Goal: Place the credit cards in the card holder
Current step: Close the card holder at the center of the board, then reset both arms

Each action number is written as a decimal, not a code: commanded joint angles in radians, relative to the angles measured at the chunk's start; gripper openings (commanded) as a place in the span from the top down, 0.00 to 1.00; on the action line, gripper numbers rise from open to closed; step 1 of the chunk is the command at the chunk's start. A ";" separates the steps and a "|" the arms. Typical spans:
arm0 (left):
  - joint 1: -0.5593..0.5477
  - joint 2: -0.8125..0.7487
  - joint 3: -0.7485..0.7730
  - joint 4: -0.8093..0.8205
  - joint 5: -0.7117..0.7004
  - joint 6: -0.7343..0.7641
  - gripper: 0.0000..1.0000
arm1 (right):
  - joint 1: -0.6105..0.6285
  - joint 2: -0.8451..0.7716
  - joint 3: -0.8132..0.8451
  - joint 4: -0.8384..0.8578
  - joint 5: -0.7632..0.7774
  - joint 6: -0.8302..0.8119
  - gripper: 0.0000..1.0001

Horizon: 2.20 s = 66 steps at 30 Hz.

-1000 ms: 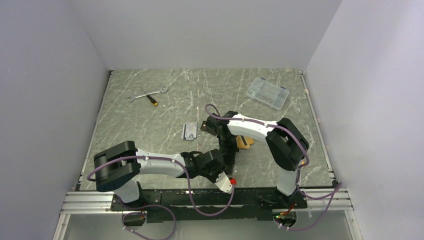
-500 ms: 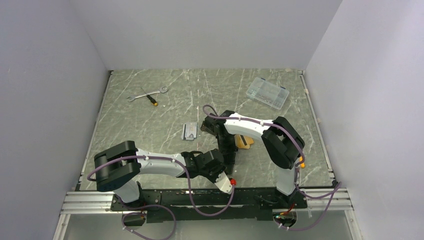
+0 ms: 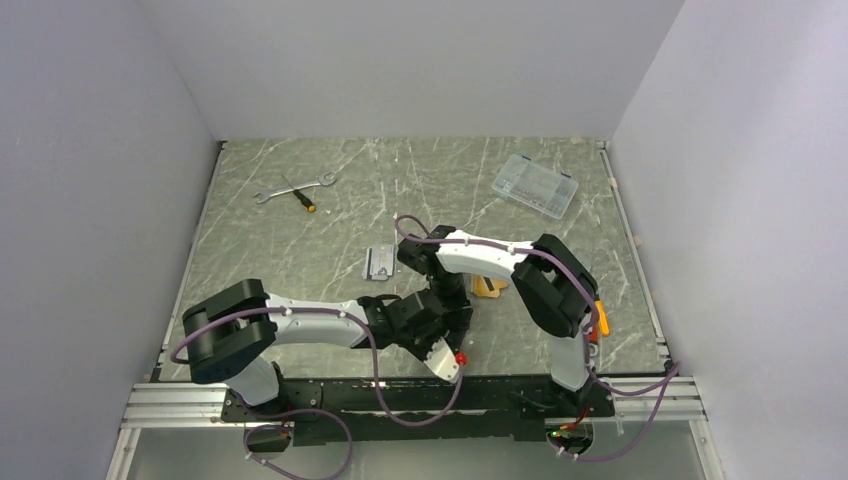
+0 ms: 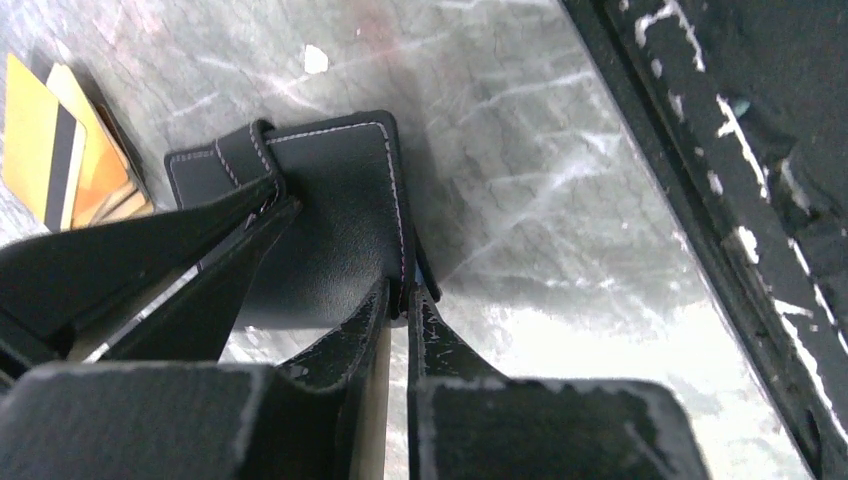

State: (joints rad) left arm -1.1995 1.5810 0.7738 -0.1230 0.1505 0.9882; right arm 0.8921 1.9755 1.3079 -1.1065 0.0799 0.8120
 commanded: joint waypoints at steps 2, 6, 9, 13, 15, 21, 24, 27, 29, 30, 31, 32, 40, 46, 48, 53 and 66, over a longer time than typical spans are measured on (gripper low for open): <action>0.079 -0.076 -0.034 -0.323 -0.005 0.021 0.95 | 0.066 0.215 -0.150 0.471 -0.138 0.126 0.96; 0.133 -0.179 -0.033 -0.449 0.024 0.049 0.87 | 0.076 0.265 -0.121 0.460 -0.110 0.124 0.97; 0.182 -0.281 -0.027 -0.551 0.057 0.073 0.78 | 0.074 0.287 -0.117 0.460 -0.096 0.124 0.97; 0.241 -0.417 -0.043 -0.656 0.056 0.100 0.74 | 0.078 0.304 -0.143 0.494 -0.088 0.139 0.92; 0.285 -0.484 -0.045 -0.703 0.054 0.103 0.73 | 0.085 0.314 -0.152 0.509 -0.085 0.144 0.89; 0.490 -0.643 -0.037 -0.787 0.052 0.152 0.74 | 0.120 0.336 -0.083 0.518 -0.052 0.139 0.70; 0.593 -0.671 -0.003 -0.840 0.074 0.182 0.77 | 0.133 0.327 -0.068 0.542 -0.045 0.136 0.61; 0.669 -0.692 0.019 -0.861 0.065 0.200 0.77 | 0.141 0.302 -0.094 0.600 -0.045 0.144 0.59; 0.697 -0.695 0.028 -0.864 0.039 0.205 0.78 | 0.145 0.288 -0.110 0.638 -0.048 0.151 0.58; 0.711 -0.693 0.036 -0.870 0.033 0.208 0.78 | 0.148 0.279 -0.114 0.650 -0.044 0.153 0.58; 0.721 -0.689 0.046 -0.875 0.028 0.206 0.79 | 0.151 0.270 -0.118 0.661 -0.037 0.156 0.58; 0.731 -0.688 0.054 -0.875 0.021 0.201 0.80 | 0.155 0.261 -0.117 0.662 -0.025 0.161 0.58; 0.830 -0.656 0.217 -0.886 0.080 0.099 0.98 | 0.163 0.066 -0.052 0.551 0.097 0.133 0.59; 1.000 -0.657 0.312 -0.858 0.212 -0.077 0.87 | 0.136 -0.112 -0.064 0.544 0.075 0.005 0.53; 1.073 -0.660 0.308 -0.814 0.229 -0.155 0.69 | 0.134 -0.193 -0.081 0.565 0.053 -0.056 0.48; 1.194 -0.658 0.312 -0.768 0.241 -0.214 0.47 | 0.132 -0.348 -0.019 0.514 0.007 -0.185 0.17; 1.505 -0.623 0.153 -0.534 0.614 -0.484 0.01 | -0.339 -0.960 -0.426 0.666 0.000 -0.277 0.00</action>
State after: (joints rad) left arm 0.2398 0.9848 1.0130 -0.7986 0.5503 0.6476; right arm 0.6525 1.1244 1.0462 -0.4984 0.0265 0.5869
